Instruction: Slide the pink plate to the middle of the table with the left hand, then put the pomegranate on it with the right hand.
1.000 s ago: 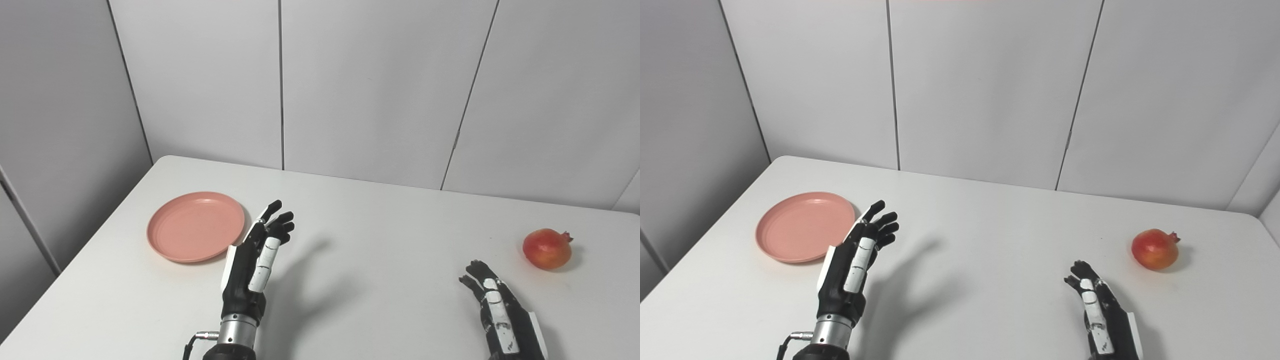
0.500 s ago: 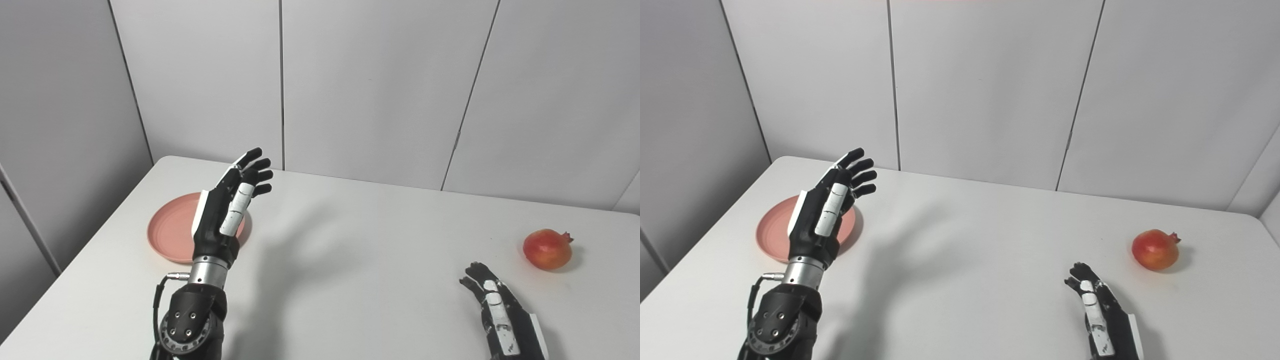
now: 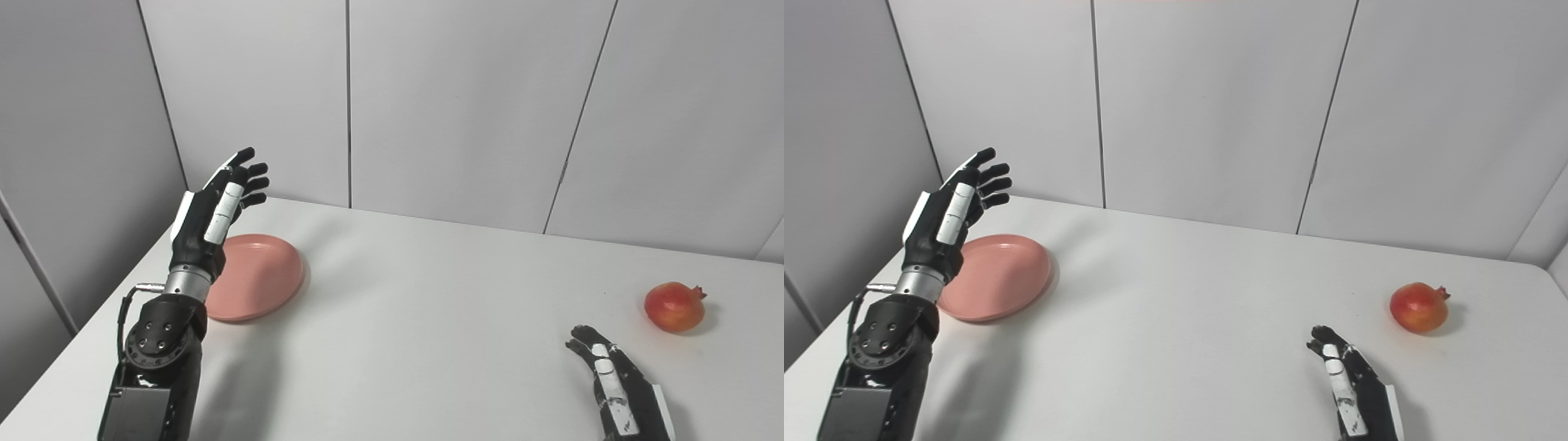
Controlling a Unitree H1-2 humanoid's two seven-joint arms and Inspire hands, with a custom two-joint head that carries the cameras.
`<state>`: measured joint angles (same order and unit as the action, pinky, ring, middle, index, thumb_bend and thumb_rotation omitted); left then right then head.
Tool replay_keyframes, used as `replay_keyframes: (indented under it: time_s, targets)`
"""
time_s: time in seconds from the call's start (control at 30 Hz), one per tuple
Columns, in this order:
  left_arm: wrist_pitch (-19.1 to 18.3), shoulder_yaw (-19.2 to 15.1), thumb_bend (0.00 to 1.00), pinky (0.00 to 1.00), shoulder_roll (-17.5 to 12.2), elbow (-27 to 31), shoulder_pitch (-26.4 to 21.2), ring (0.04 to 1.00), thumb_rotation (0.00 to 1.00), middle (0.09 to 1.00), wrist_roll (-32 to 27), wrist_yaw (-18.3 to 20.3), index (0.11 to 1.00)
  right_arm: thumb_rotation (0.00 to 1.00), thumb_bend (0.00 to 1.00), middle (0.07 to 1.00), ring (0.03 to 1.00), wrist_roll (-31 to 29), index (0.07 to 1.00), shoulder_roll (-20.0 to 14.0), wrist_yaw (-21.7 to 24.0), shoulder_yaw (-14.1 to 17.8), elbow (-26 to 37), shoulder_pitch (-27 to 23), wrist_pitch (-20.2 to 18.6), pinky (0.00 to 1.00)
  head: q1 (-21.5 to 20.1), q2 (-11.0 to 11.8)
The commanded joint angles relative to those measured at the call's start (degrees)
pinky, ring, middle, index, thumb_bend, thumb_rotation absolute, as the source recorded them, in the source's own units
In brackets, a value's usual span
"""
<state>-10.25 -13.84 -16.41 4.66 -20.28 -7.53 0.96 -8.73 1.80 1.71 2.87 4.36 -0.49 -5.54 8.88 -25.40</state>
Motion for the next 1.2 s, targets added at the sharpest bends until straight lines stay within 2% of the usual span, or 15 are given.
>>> replay_keyframes:
  time_s: [0.0, 0.23, 0.37, 0.6, 0.83, 1.0, 1.17]
  targets:
    - [1.1, -1.6, 0.99, 0.79, -2.5, -0.2, -3.8, 0.814, 0.85, 0.829, -1.5, 0.3, 0.863, 0.66, 0.65, 0.793, 0.811, 0.1, 0.684, 0.1, -0.5, 0.5, -1.2, 0.3, 0.6, 1.0, 0.2, 0.2]
    - [0.5, -4.3, 0.98, 0.76, -4.3, -5.9, -6.5, 0.809, 0.85, 0.834, -2.5, -1.0, 0.867, 0.65, 0.65, 0.788, 0.801, 0.0, 0.682, 0.2, -0.6, 0.7, -1.4, 0.4, 0.7, 1.0, 0.2, 0.1]
    - [1.7, -4.6, 1.0, 0.76, -5.6, -10.8, -7.8, 0.796, 0.85, 0.815, -1.3, -2.1, 0.867, 0.65, 0.64, 0.788, 0.801, 0.4, 0.683, 0.1, -0.8, 0.7, -1.2, 0.4, 0.5, 1.0, 0.1, -0.1]
    - [2.7, -6.3, 1.0, 0.77, -6.7, -18.3, -9.9, 0.81, 0.81, 0.838, -4.4, -0.7, 0.875, 0.64, 0.63, 0.786, 0.797, 0.6, 0.683, 0.2, -0.7, 0.9, -0.8, 0.6, 0.3, 1.0, 0.1, -0.7]
    - [5.9, -7.0, 0.99, 0.81, -8.3, -25.7, -11.6, 0.827, 0.81, 0.846, -5.3, 0.9, 0.894, 0.63, 0.6, 0.79, 0.798, 0.8, 0.688, 0.1, -0.6, 0.7, 0.1, 0.9, -0.3, 1.0, -0.2, -1.2]
    - [8.7, -6.7, 0.99, 0.79, -9.3, -30.7, -12.6, 0.809, 0.82, 0.831, -5.1, 0.9, 0.888, 0.63, 0.6, 0.783, 0.791, 1.1, 0.694, 0.1, -0.6, 0.6, 0.6, 1.1, -0.7, 1.0, -0.4, -1.7]
    - [11.1, -6.8, 0.98, 0.81, -10.0, -36.3, -14.0, 0.823, 0.82, 0.842, -5.8, 1.7, 0.892, 0.63, 0.6, 0.78, 0.783, 1.2, 0.693, 0.0, -0.7, 0.7, 0.6, 1.1, -0.5, 0.99, -0.4, -1.7]
